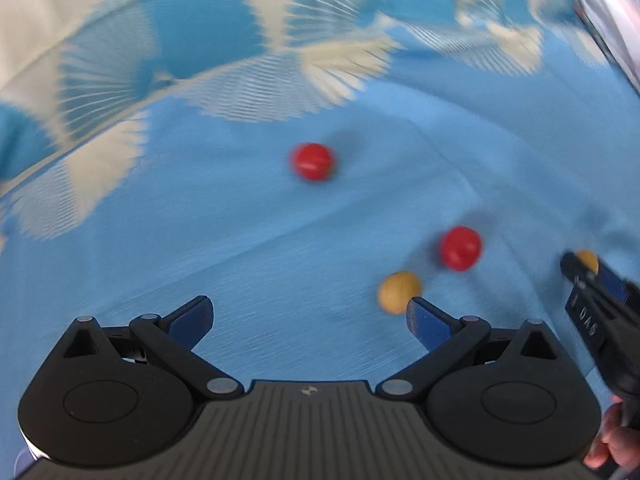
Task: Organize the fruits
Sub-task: 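Reach toward the cherry tomatoes and grasp a yellow fruit with the right gripper while the left gripper grasps another, then carry both held yellow fruits over the white plate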
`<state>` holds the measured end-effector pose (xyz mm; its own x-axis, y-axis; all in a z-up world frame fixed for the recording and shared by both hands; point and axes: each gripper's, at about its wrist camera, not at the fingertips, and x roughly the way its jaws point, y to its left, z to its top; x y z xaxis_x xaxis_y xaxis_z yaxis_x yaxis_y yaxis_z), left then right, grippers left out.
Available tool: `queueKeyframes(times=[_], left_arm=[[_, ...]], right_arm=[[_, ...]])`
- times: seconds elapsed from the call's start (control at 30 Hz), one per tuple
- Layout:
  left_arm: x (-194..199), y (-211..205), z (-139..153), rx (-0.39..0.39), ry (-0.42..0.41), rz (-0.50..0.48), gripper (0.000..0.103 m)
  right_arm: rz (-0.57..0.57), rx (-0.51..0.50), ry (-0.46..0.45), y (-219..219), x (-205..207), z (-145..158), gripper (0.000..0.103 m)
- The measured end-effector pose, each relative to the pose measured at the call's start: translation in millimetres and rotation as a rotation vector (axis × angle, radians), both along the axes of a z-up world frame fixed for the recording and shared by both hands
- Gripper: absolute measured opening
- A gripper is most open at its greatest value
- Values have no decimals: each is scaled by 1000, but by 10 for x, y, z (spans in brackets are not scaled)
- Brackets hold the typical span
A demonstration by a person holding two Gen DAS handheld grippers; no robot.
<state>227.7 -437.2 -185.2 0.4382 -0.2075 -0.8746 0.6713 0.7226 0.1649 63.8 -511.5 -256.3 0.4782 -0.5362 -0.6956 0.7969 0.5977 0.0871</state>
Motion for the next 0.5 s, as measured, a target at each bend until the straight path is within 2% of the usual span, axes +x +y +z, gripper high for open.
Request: queueKeyframes(times=[0.1, 0.2, 0.23, 0.27, 0.3, 0.33, 0.4, 0.5], left_arm=[[-48, -119, -129, 0, 22, -44, 102], [-59, -139, -170, -34, 55, -66, 94], [-60, -143, -193, -41, 74, -73, 79], [-58, -155, -220, -49, 102, -83, 68], [-64, -162, -229, -51, 102, -81, 62], [-82, -157, -216, -62, 84, -84, 47], [-105, -178, -199, -61, 75, -107, 27], [-121, -147, -146, -53, 71, -89, 27]], right_arm=[[4, -6, 1, -7, 11, -22, 30], [2, 3, -13, -26, 9, -25, 30], [3, 4, -14, -31, 14, -25, 30], [3, 4, -15, -32, 15, -27, 30], [0, 5, -17, -32, 10, -17, 30], [0, 5, -18, -27, 12, -16, 30], [1, 1, -18, -22, 12, -15, 30], [-1, 1, -23, -31, 21, -8, 30]])
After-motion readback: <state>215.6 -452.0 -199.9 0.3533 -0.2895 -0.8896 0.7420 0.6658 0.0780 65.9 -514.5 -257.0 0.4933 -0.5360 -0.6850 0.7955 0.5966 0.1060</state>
